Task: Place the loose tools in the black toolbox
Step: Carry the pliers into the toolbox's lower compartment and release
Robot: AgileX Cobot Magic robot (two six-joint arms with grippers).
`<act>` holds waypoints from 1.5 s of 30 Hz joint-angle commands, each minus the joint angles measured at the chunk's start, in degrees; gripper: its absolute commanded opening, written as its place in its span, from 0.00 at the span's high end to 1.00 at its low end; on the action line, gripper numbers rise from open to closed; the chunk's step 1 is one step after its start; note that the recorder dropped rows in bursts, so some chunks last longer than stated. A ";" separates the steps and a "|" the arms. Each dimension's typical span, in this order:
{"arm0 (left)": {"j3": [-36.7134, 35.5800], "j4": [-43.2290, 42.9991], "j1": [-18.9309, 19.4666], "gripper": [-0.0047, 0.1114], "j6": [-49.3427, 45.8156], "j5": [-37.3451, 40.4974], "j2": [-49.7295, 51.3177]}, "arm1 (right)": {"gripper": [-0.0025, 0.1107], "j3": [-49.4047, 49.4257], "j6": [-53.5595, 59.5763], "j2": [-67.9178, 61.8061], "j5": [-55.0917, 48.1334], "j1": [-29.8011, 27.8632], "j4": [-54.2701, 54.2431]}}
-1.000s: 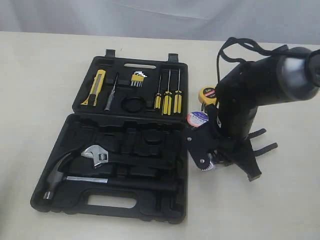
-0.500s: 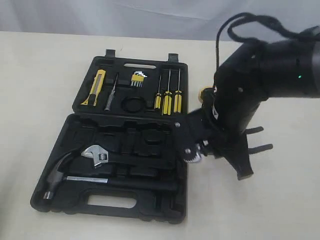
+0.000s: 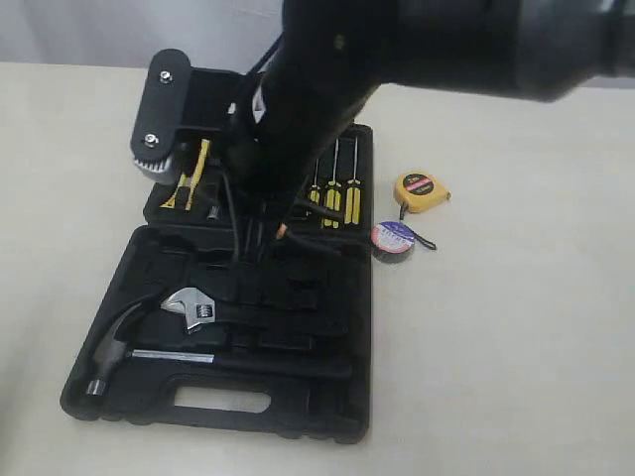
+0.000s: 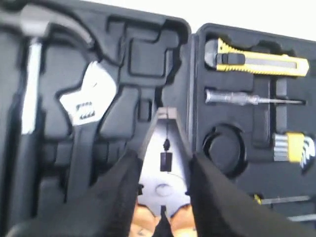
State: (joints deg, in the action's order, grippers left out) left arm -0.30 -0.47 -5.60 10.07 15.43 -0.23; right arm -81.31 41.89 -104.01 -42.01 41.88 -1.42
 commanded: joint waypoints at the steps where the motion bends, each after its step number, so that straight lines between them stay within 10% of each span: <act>1: 0.30 0.47 -0.33 0.96 -0.02 0.18 0.23 | 0.98 -2.21 -1.89 -5.88 6.16 0.34 -0.22; 40: 0.30 0.47 -0.33 0.96 -0.02 0.18 0.23 | 0.98 -2.21 -4.23 -16.34 7.40 0.34 -3.04; 45: 0.30 0.47 -0.33 0.96 -0.02 0.18 0.23 | 0.57 -2.21 -4.63 -16.34 6.76 0.34 -3.04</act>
State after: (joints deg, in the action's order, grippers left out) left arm -0.30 -0.47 -5.60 10.07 15.43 -0.23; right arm -83.49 38.54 -120.25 -33.18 42.01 -3.22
